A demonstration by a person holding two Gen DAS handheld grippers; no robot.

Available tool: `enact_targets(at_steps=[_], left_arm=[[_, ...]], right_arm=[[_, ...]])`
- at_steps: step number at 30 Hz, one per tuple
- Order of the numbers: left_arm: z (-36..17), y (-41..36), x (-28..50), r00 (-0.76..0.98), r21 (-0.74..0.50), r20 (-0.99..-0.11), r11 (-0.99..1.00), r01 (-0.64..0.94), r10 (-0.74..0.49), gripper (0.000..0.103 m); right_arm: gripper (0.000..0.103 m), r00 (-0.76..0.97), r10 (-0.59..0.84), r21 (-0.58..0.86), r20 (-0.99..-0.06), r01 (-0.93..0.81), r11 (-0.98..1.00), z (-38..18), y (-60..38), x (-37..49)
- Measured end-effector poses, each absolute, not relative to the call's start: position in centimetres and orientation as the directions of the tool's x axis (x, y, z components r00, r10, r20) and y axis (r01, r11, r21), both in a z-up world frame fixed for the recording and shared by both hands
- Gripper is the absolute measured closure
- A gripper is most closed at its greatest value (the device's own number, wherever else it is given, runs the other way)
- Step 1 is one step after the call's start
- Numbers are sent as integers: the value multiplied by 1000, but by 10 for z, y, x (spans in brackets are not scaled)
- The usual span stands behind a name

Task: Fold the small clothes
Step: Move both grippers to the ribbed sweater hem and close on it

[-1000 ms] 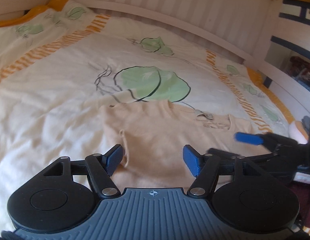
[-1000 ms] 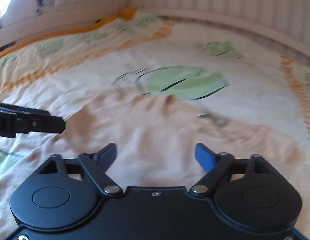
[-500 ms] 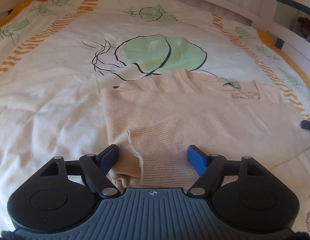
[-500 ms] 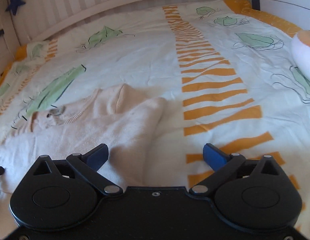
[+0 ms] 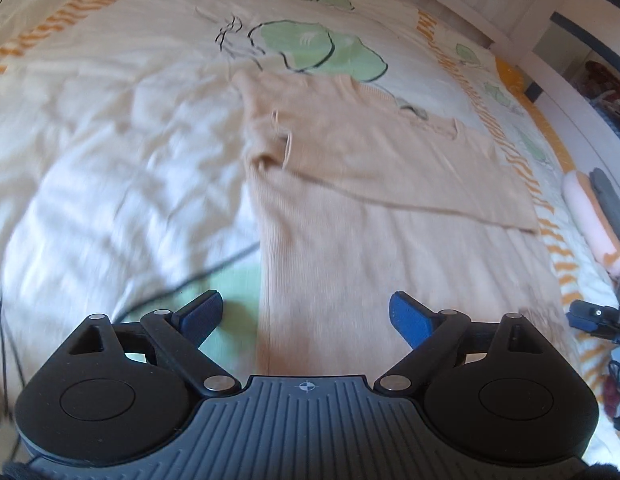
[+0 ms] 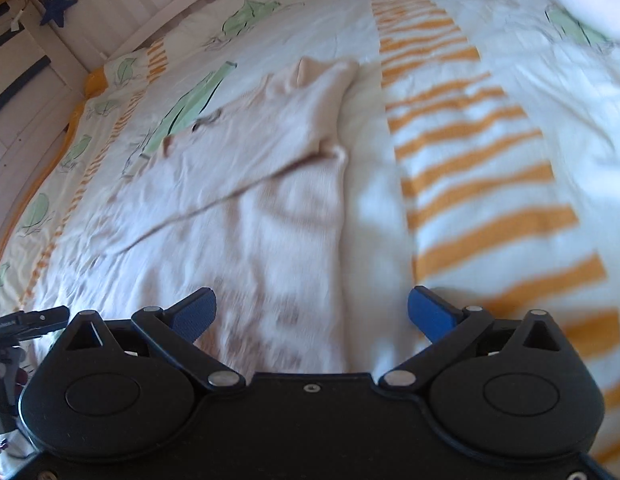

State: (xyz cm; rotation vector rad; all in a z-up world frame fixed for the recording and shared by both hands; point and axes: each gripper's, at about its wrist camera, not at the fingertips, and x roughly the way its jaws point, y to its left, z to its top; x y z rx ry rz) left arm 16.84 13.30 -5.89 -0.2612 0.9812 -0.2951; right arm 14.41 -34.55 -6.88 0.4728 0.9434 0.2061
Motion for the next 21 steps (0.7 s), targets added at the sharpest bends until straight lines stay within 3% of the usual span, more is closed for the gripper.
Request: enact_targets(at_steps=[14, 21], left_arm=[[-72, 139, 113, 464, -436, -778, 896, 85, -423, 6], [-79, 132, 114, 442, -423, -789, 899, 113, -427, 1]], right_arm=[[0, 474, 486, 596, -734, 108, 795, -75, -335, 102], [0, 445, 537, 630, -717, 83, 772, -80, -331, 100]])
